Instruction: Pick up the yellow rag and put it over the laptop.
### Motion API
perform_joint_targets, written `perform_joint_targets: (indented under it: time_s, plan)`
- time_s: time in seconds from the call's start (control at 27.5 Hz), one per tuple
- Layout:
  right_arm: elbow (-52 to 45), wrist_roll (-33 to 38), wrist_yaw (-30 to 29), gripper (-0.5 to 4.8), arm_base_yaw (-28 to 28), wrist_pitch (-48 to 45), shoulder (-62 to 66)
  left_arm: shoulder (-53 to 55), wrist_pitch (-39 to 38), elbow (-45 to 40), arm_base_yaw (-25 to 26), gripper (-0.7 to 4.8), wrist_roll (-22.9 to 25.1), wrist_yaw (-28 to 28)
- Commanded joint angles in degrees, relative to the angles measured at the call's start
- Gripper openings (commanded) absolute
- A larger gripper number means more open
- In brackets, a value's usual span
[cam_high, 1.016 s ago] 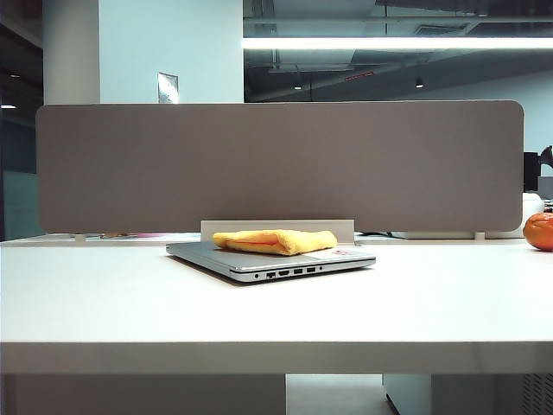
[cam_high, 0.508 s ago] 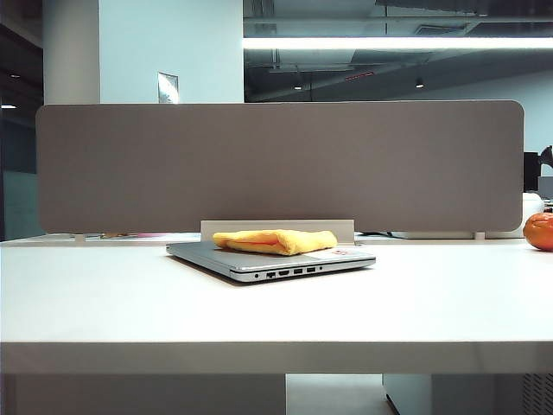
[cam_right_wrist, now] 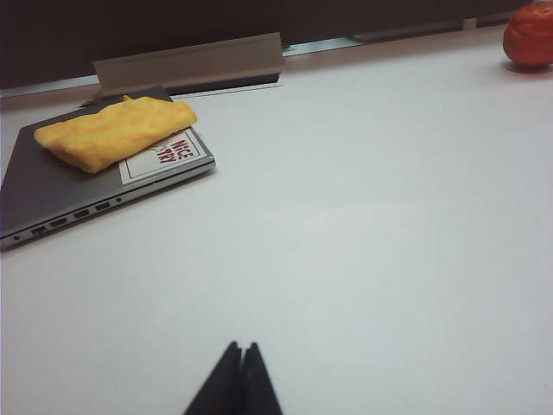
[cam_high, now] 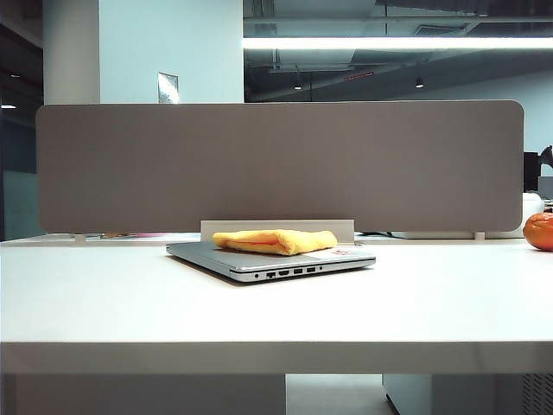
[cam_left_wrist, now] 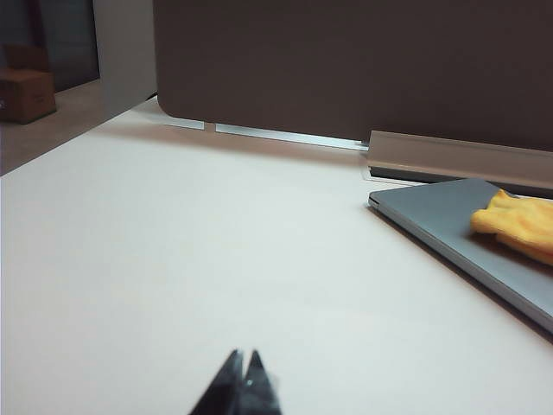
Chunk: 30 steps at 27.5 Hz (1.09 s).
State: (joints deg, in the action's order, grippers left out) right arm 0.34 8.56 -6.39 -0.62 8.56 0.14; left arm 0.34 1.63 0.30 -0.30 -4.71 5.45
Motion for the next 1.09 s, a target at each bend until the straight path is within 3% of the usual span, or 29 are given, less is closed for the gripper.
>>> perform_joint_targets:
  time_s: [0.04, 0.33, 1.09]
  plan:
    - [-0.22, -0.02, 0.28, -0.06, 0.02, -0.66, -0.09, -0.11, 0.72, 0.15, 0.04, -0.06, 0.92, -0.39]
    - [-0.22, -0.02, 0.28, -0.06, 0.02, -0.66, -0.09, -0.11, 0.55, 0.15, 0.0, -0.06, 4.31, -7.04]
    - [-0.22, -0.02, 0.28, -0.06, 0.02, -0.66, -0.09, -0.11, 0.17, 0.15, 0.0, -0.06, 4.02, -6.99]
